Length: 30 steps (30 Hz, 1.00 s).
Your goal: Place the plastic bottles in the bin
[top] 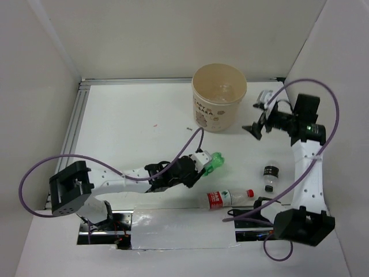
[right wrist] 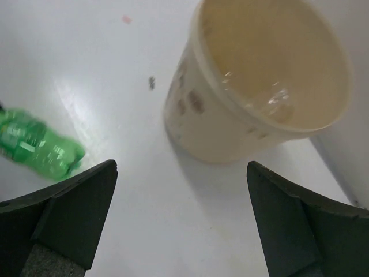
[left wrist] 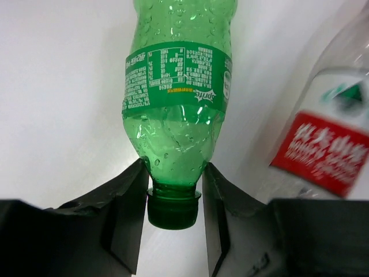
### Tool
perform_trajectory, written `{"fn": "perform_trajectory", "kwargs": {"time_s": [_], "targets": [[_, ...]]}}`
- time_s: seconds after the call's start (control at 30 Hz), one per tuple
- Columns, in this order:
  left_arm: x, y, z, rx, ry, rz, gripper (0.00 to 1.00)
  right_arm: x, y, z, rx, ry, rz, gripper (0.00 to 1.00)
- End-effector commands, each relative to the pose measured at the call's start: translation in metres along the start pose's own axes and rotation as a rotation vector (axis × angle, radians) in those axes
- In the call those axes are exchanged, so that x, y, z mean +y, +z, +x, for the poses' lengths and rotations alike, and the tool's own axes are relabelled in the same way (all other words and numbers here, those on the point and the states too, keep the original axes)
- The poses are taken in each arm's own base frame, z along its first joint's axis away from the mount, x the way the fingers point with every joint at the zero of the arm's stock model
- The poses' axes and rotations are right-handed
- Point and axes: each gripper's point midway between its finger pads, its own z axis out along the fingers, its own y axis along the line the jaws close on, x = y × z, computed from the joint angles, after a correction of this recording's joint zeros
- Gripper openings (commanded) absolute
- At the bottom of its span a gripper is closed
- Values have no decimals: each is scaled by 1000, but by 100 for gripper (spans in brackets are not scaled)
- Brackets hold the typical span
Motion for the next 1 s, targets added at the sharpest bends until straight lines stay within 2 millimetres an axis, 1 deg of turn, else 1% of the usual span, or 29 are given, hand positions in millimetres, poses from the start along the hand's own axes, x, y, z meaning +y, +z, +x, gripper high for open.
{"fn": "perform_trajectory", "kwargs": {"time_s": [0.0,0.03,0.07,0.1,0.13,0.17,0.2,0.23,0.27,0.3,0.33,0.37,0.4,0.43,0.47,0.5,0.53,0.57,0.6,0.63,0.67,0.7,0.73,0.8,0.83,0.93,0.97], "targets": [[2,-37,-98,-237,52,-19,0,82,-8,72,122,-37,-178,100],[4,-49,-129,-306,49,-22,0,92,-12,87,165,-58,-187,100],[4,-57,-146,-345,59,-20,0,103,-14,97,185,-68,-208,97],[18,-65,-165,-386,53,-57,0,116,-15,105,191,-60,-228,92],[23,-79,-197,-463,65,-71,0,122,-17,110,206,-35,-241,83],[29,-87,-214,-505,65,-86,0,127,-17,109,199,-36,-258,69],[45,-87,-228,-528,65,-124,0,139,-20,114,208,-10,-299,27],[53,-100,-260,-613,47,-142,0,144,-19,115,199,23,-306,14],[60,-102,-273,-641,35,-159,0,145,-19,116,191,46,-303,6],[74,-103,-285,-665,31,-185,0,152,-19,121,196,71,-317,5],[80,-95,-303,-679,26,-192,0,155,-19,121,196,71,-317,6],[87,-90,-313,-692,18,-208,0,155,-19,119,185,65,-313,8],[102,-82,-319,-680,10,-238,0,158,-20,119,184,61,-311,14],[110,-88,-343,-719,-1,-252,0,158,-21,118,183,52,-306,30],[118,-53,-336,-661,-2,-281,0,158,-22,116,181,42,-301,41],[133,-45,-339,-657,-14,-316,2,160,-23,115,180,42,-301,59],[142,-34,-338,-639,-20,-338,4,160,-24,112,177,24,-291,72],[149,-33,-350,-656,-42,-354,15,161,-25,109,164,16,-288,83],[162,-5,-338,-607,-42,-373,25,161,-25,107,162,5,-282,88],[162,6,-334,-577,-51,-370,37,161,-27,104,158,-11,-273,92],[172,3,-344,-590,-63,-397,50,162,-26,102,148,-9,-275,94],[174,17,-338,-565,-72,-403,70,162,-27,101,145,-21,-268,100],[182,14,-341,-574,-78,-415,94,164,-27,99,137,-18,-276,100],[181,13,-343,-587,-96,-410,96,169,-28,97,125,-44,-290,100],[186,6,-346,-600,-112,-415,100,175,-29,97,124,-42,-313,100],[186,-27,-366,-667,-125,-424,100,189,-24,93,78,-58,-379,100],[186,-52,-374,-703,-133,-431,100,197,-21,95,71,-60,-417,100]]}}
